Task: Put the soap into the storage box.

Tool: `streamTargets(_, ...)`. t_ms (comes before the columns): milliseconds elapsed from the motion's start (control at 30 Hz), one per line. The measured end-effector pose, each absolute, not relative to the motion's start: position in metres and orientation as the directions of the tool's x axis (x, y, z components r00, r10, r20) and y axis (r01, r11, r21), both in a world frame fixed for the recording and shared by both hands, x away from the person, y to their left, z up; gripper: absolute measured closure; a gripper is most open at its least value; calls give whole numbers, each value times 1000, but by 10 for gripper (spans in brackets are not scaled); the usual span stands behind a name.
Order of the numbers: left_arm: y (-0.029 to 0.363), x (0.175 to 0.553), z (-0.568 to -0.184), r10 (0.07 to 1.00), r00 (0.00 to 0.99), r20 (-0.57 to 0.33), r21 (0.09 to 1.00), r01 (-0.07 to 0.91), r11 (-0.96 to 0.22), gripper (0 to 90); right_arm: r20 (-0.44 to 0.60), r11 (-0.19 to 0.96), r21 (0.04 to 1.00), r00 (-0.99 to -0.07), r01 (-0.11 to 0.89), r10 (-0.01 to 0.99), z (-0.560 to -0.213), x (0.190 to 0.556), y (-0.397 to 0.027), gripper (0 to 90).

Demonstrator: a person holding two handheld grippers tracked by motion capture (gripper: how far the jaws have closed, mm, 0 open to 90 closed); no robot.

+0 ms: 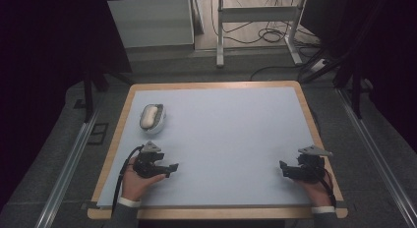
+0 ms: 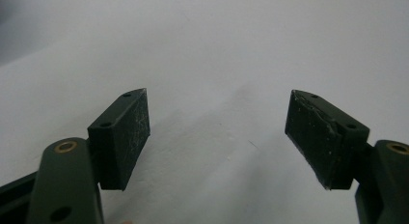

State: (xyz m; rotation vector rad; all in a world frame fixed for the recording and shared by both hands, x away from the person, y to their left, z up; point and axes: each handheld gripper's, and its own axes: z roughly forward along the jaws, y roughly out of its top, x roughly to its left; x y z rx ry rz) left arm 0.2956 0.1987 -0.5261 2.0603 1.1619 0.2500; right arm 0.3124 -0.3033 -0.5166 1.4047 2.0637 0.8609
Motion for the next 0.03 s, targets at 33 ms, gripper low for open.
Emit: streamTargets(33,199,295,-526,801,570,-180,687,656,-312,243,-50,269,734,-346,624,937,-517,312,-303,71)
